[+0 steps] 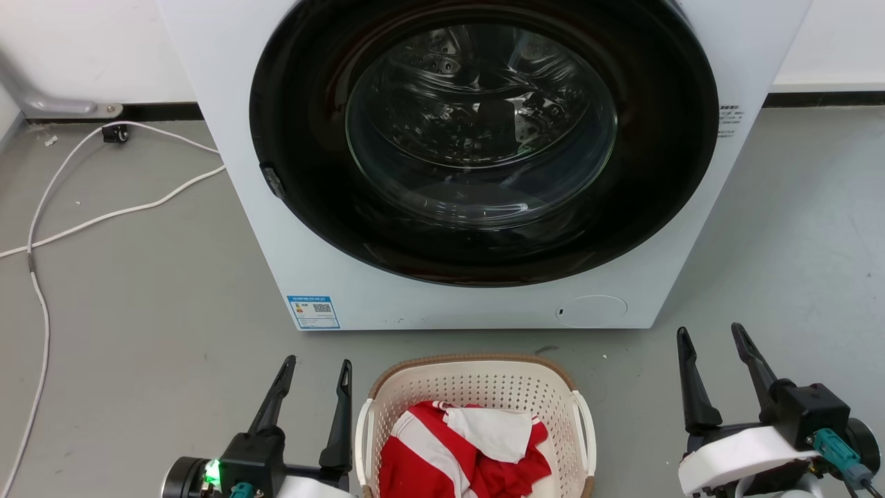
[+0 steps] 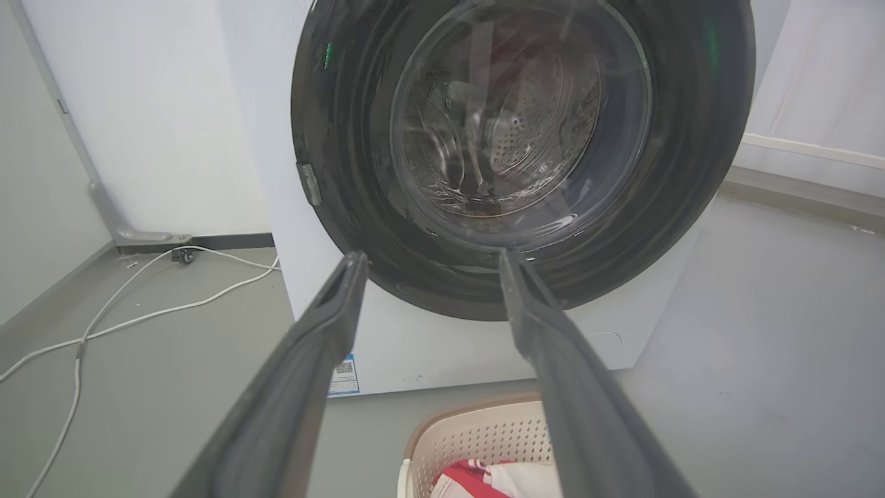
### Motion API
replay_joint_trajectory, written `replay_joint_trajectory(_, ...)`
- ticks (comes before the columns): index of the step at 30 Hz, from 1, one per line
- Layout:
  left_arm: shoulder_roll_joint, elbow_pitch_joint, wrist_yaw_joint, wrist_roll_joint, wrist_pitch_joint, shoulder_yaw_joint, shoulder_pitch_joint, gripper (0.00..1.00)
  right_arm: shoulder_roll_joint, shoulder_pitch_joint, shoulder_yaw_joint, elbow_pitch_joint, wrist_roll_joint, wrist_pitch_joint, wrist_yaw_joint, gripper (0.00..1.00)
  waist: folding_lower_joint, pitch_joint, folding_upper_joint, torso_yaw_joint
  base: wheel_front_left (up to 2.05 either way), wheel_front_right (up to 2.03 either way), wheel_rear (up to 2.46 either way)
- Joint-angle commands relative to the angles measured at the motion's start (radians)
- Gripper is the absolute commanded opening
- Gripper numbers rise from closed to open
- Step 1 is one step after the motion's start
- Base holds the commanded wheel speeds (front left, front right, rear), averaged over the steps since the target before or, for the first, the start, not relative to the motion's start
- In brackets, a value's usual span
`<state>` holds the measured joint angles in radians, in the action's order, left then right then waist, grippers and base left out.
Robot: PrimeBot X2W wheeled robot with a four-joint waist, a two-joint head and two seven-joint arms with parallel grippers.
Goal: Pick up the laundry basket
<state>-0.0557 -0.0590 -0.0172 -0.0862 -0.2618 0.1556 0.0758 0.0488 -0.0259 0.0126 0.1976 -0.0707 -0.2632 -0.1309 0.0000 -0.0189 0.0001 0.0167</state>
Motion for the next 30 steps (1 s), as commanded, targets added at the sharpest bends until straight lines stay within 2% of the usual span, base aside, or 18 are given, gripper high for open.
replay_joint_trajectory(1, 0.001, 0.008, 0.005, 0.007, -0.004, -0.003, -0.007, 1.00, 0.003, -0.012, -0.001, -0.002, 0.005, -0.002, 0.000, 1.00, 0.0000, -0.002, -0.0001, 0.000, 0.00, 0.00, 0.00)
replay_joint_trajectory(17, 0.005, 0.025, 0.004, 0.009, -0.004, -0.012, -0.005, 1.00, 0.003, -0.014, 0.001, -0.003, 0.002, -0.002, 0.000, 1.00, 0.0000, -0.011, -0.0001, 0.002, 0.00, 0.00, 0.00)
replay_joint_trajectory(20, 0.005, 0.014, -0.015, -0.002, -0.004, -0.004, -0.019, 1.00, 0.003, -0.024, 0.002, 0.002, -0.006, -0.002, 0.000, 1.00, 0.0000, -0.033, -0.0001, 0.002, 0.00, 0.00, 0.00)
replay_joint_trajectory(25, 0.005, -0.025, -0.023, -0.005, -0.004, -0.002, -0.065, 1.00, 0.002, -0.064, -0.006, 0.024, 0.023, 0.000, 0.000, 1.00, 0.0000, -0.104, -0.0001, 0.004, 0.00, 0.00, 0.00)
replay_joint_trajectory(30, 0.005, -0.076, -0.034, -0.004, -0.004, -0.009, -0.163, 1.00, 0.002, -0.152, -0.003, 0.053, 0.038, 0.038, 0.000, 1.00, 0.0000, -0.245, -0.0001, 0.011, 0.00, 0.00, 0.00)
